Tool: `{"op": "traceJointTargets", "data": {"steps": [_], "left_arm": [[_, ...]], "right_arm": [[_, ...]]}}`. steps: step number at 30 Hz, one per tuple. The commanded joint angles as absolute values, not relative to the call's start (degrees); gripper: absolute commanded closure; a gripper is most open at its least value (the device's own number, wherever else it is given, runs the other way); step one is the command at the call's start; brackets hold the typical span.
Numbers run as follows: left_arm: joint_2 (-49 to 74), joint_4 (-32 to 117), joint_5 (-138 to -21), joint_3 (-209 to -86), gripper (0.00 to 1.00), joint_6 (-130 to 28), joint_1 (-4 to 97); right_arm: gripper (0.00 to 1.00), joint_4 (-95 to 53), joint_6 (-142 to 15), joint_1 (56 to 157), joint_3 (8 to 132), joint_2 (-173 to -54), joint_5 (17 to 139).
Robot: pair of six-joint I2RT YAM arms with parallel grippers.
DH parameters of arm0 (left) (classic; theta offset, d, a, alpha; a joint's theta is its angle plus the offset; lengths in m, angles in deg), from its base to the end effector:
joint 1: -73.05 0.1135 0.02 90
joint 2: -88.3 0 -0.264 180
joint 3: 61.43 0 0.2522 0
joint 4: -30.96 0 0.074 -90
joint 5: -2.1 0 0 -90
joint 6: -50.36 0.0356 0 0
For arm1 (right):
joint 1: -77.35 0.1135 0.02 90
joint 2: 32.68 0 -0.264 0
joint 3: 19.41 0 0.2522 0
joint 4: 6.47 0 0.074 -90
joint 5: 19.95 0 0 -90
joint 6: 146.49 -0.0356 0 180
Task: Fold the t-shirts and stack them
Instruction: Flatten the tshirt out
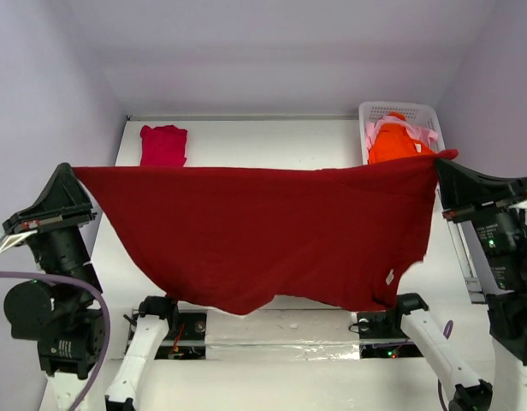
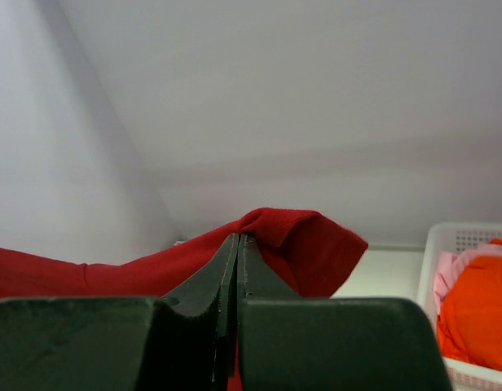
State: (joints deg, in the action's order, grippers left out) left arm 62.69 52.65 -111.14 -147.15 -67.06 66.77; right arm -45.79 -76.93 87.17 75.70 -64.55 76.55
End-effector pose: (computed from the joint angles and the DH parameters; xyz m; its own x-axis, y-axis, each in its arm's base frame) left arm -0.0072 0.0149 0.5126 0.6435 -0.4965 -0.5825 0.1009 0.8095 -0.5785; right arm 0.0085 0.0056 0.5224 0.2796 0.4005 -0.8726 -0.3939 0.8767 0.2762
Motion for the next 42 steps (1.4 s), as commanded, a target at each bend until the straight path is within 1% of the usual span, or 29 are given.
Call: {"op": "traceJointTargets", "data": {"steps": [1, 4, 5, 7, 10, 11, 14, 15, 17, 20, 26, 30, 31, 34, 39, 40, 42], "left_arm": [[63.24, 45.78, -111.01, -146.03, 1.0, -65.66, 67.07], [63.95, 47.35, -109.79, -149.0, 1.0, -65.13, 67.07], [64.13, 50.41, -109.43, -151.8, 1.0, -65.13, 67.07], [64.91, 53.24, -109.08, -153.67, 1.0, -66.27, 67.07], [67.64, 55.8, -107.68, -154.47, 1.0, -66.37, 67.6], [68.43, 55.97, -107.06, -154.47, 1.0, -65.49, 68.12], [67.3, 59.47, -105.39, -155.25, 1.0, -61.19, 70.49], [65.03, 60.62, -104.6, -156.39, 1.0, -60.13, 71.2], [63.0, 62.21, -102.06, -156.32, 1.0, -57.94, 74.44], [63.77, 61.17, -100.56, -153.78, 1.0, -56.96, 78.48], [63.43, 58.53, -104.5, -149.99, 1.0, -54.77, 79.2], [61.15, 55.11, -102.58, -144.55, 1.0, -55.28, 79.73], [60.62, 53.88, -99.36, -143.58, 1.0, -56.51, 79.73], [58.51, 49.92, -94.52, -140.94, 1.0, -59.15, 79.73], [55.96, 42.1, -88.0, -136.46, 1.0, -64.51, 79.73], [55.43, 40.43, -82.94, -135.4, 1.0, -65.13, 79.73], [53.77, 32.62, -77.38, -131.47, 1.0, -69.23, 79.73]], "right_arm": [[1.0, -42.82, -74.86, 87.28, 76.53, -64.06, 73.39], [1.0, -44.3, -74.68, 87.28, 78.54, -61.95, 72.69], [1.0, -45.44, -74.68, 87.28, 81.25, -60.73, 71.99], [1.0, -48.43, -75.38, 87.28, 83.9, -58.96, 69.71], [1.0, -54.58, -73.46, 87.28, 89.79, -56.94, 63.21], [1.0, -56.77, -72.41, 87.28, 93.72, -57.11, 61.98], [1.0, -65.65, -68.45, 87.28, 98.67, -59.13, 54.43], [1.0, -66.8, -67.4, 87.28, 99.29, -59.04, 51.1], [1.0, -66.47, -66.77, 86.76, 98.77, -57.29, 49.05], [1.0, -67.16, -65.45, 85.62, 98.77, -57.19, 45.28], [1.0, -65.94, -66.07, 82.63, 93.16, -60.88, 49.66], [1.0, -63.65, -68.26, 82.62, 89.9, -65.0, 55.88], [1.0, -63.21, -68.44, 82.62, 89.63, -66.33, 57.55], [1.0, -59.35, -69.14, 82.62, 87.44, -70.37, 64.05], [1.0, -57.5, -72.12, 82.62, 90.24, -77.4, 75.82], [1.0, -57.5, -72.65, 82.62, 92.07, -78.63, 77.07], [1.0, -58.11, -73.45, 82.62, 94.28, -83.2, 81.88]]}}
